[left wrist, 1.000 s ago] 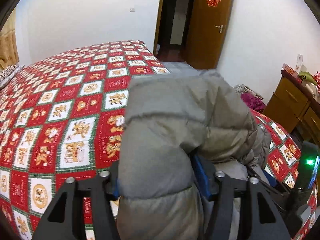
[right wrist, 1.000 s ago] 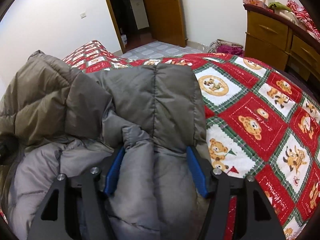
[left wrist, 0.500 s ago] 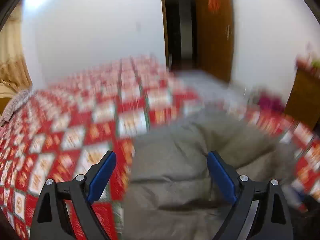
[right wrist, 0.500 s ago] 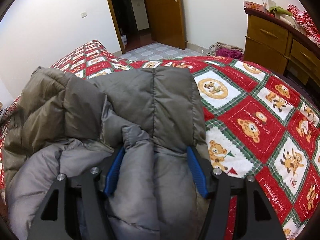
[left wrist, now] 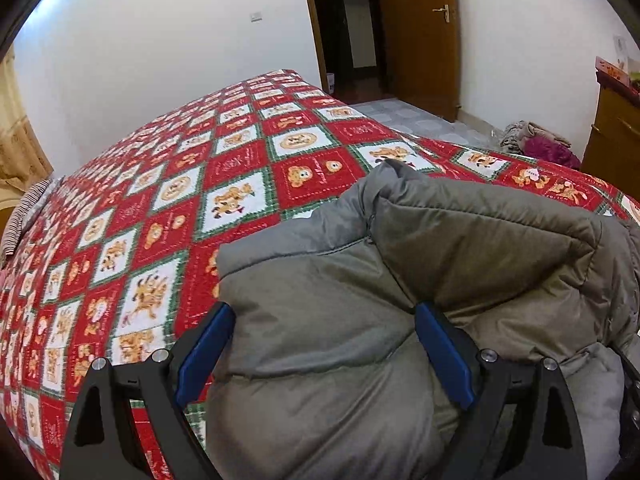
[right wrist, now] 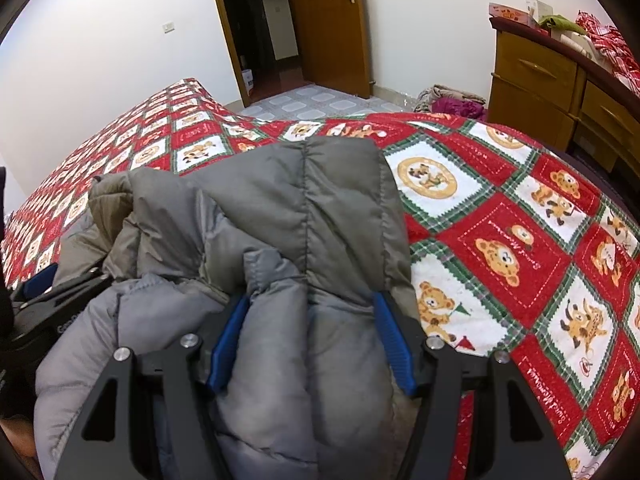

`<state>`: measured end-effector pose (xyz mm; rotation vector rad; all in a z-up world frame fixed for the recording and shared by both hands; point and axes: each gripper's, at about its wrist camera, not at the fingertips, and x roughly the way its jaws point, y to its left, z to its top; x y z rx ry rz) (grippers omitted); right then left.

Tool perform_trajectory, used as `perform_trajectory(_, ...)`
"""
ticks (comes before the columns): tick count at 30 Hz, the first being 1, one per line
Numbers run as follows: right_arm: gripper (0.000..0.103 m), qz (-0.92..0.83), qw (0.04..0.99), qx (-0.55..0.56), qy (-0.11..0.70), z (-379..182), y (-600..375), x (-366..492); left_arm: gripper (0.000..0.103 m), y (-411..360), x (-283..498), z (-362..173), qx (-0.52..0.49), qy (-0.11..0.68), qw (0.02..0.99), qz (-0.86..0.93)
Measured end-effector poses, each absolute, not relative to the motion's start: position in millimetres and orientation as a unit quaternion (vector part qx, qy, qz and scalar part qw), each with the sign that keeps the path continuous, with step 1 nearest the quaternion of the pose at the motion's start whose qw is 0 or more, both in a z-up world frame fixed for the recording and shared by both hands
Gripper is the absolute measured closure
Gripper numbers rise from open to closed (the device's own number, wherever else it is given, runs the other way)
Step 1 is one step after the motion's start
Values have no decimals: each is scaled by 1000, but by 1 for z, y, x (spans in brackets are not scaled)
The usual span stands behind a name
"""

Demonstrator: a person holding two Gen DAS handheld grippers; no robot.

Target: Fold large clothes

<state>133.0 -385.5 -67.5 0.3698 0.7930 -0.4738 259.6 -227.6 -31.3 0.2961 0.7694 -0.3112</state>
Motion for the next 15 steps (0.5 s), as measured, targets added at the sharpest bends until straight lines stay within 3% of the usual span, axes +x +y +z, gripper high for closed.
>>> perform_trajectory(9, 39, -239, 875, 160, 389, -68, -382, 139, 9, -237, 261, -42, 158, 379, 899, -149)
perform_trajectory(12, 32, -248, 872, 159, 390, -68, -384, 138, 9, -231, 257, -35, 158, 386, 896, -150)
perform_trajectory(15, 18, -255, 866, 178, 391, -70, -393, 134, 9, -218, 238, -14, 183, 388, 892, -144)
